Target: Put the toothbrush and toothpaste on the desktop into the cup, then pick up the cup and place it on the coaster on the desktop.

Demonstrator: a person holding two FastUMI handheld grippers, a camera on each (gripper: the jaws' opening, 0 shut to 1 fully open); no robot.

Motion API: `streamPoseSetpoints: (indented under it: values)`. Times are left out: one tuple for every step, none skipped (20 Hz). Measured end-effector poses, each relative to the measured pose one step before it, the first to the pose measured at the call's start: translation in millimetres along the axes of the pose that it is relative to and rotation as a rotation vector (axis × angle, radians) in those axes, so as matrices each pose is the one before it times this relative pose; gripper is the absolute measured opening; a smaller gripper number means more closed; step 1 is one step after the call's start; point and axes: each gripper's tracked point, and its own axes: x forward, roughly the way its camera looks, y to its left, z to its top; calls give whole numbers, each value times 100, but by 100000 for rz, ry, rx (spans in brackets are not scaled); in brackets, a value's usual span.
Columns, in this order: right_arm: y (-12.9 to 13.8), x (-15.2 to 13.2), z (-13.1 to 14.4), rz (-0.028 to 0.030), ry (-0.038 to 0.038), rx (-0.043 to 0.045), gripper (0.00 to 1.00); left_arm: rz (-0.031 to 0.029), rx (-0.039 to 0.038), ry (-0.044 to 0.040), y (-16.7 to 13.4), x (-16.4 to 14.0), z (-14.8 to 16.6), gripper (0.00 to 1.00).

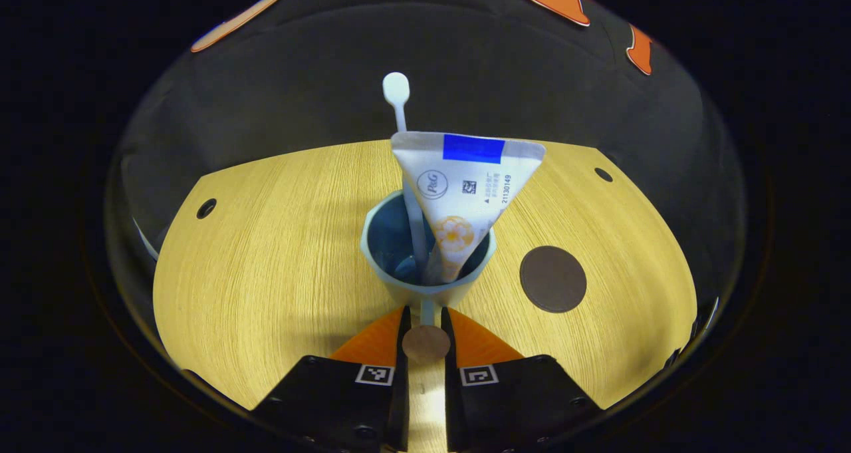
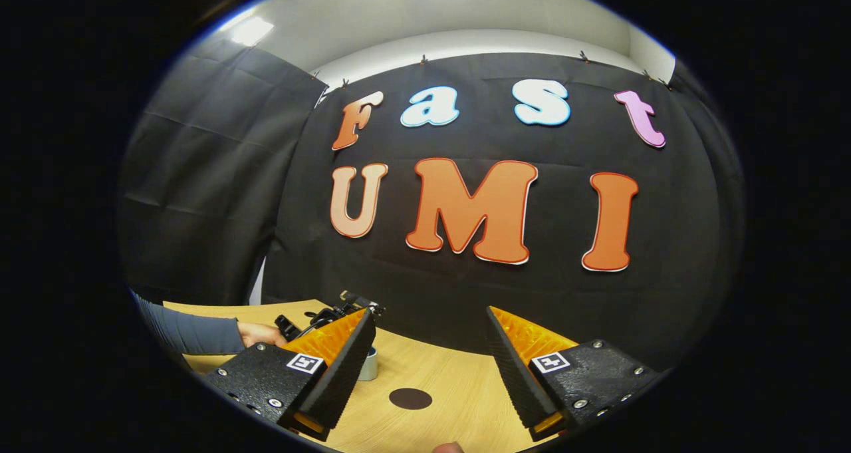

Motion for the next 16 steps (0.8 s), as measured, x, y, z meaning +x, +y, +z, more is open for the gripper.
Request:
streamPoseSetpoints:
  values:
    - [-342, 33, -219, -1132, 458, 810, 98, 186, 465, -1318, 149, -693, -15, 21]
    - [-107, -103, -235, -404, 565, 1124, 98, 474, 153, -1774, 166, -445, 291, 21]
    - [-455, -225, -284, -538, 373, 1340, 100, 10, 1009, -795, 8, -846, 243, 21]
    - [-189, -26, -281, -55, 801, 1240, 98, 649, 1260, 1404, 101, -380, 63, 19]
    - [-66, 149, -361, -126, 1212, 1152, 99, 650, 174, 138, 235, -48, 571, 19]
    - [25, 9, -147, 183, 642, 761, 98, -129, -60, -86, 85, 64, 146, 19]
    - [-124, -26, -4, -133, 57, 531, 100, -129, -314, 249, -374, 494, -123, 19]
    - [-44, -32, -44, 159, -33, 244, 100, -107, 774, 1077, -405, 515, -318, 19]
    - [29, -91, -73, -21, 22, 219, 98, 449, -211, 521, -419, 614, -37, 19]
    - [74, -49, -123, 301, 186, 113, 98, -161, 587, 2309, -70, 226, -163, 19]
    - [164, 15, -86, 273, 365, -45, 98, 173, 466, 1432, 151, 613, 72, 19]
    - [24, 57, -81, -49, 202, -37, 98, 45, -110, 852, 51, 417, 62, 19]
    - [47, 64, -86, 206, 302, 4, 98, 252, 26, 1672, -163, 243, -128, 19]
    - [-66, -73, -260, 75, 502, 277, 98, 293, 941, 2808, 89, 417, -154, 21]
    - [102, -63, -129, 476, 402, 440, 98, 434, 1505, 1194, -213, 277, 10, 22]
    - [71, -4, -163, 72, 479, 531, 98, 730, 1081, -211, 17, 90, 285, 26]
